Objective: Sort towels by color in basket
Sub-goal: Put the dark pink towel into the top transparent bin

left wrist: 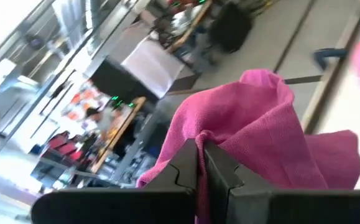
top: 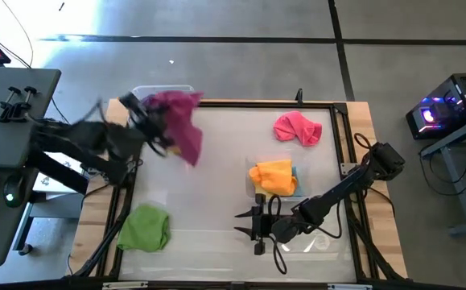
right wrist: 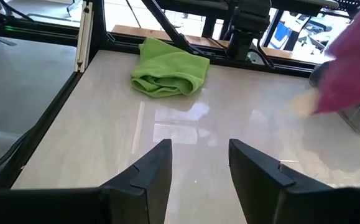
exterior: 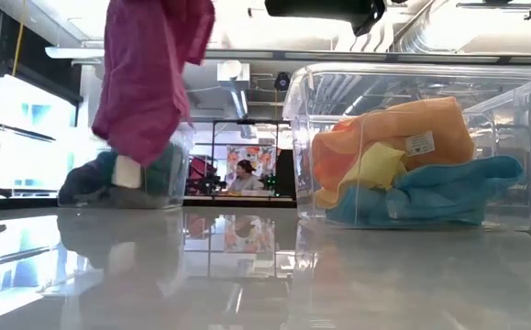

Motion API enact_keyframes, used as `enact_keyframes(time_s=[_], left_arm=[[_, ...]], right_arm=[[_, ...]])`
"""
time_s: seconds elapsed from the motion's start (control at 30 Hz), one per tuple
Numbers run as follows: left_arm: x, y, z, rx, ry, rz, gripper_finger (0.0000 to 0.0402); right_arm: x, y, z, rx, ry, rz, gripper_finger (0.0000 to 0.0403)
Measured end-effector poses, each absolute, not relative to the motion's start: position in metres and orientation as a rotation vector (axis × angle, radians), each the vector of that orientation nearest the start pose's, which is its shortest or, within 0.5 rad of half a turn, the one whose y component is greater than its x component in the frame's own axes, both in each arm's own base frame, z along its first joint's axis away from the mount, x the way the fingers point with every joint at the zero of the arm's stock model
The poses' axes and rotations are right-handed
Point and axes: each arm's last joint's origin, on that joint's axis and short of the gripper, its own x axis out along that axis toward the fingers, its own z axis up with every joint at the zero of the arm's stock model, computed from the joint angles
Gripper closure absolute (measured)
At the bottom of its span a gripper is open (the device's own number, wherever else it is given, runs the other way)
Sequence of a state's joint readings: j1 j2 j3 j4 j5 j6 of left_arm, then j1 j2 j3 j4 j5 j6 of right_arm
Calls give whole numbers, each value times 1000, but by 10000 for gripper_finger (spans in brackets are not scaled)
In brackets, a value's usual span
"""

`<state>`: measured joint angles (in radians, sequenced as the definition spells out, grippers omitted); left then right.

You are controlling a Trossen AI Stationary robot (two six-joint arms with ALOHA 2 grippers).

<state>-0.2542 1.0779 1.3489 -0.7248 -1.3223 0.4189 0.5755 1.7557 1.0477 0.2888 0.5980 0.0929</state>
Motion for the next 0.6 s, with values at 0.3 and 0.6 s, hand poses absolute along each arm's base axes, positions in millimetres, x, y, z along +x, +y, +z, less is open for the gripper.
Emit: enact_keyframes(time_s=[0.3,0.6], left_arm=[[141,30,472,757,439,954,401],[124,73,479,766,354,1162,401]], right_arm=[[333,178,213,-87,343,-86,250],[338,169,212,-5,344,-125,250]])
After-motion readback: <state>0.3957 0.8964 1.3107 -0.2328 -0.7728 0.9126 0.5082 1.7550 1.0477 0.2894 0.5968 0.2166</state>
